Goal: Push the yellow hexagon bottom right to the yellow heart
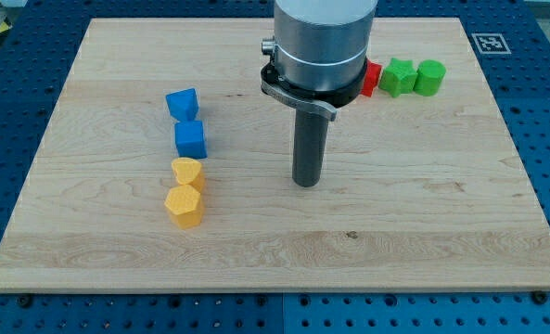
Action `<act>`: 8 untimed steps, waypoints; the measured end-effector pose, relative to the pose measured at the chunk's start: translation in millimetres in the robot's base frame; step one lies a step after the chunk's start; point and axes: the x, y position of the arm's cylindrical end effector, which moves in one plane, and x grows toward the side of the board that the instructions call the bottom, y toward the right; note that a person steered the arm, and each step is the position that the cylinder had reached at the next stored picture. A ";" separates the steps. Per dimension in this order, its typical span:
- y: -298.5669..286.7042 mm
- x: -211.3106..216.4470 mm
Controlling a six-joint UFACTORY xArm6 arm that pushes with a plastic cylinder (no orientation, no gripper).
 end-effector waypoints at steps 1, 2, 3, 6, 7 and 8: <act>0.0 7.3; -11.0 37.1; -15.9 38.6; -30.3 67.2; -30.3 67.3; -30.3 67.3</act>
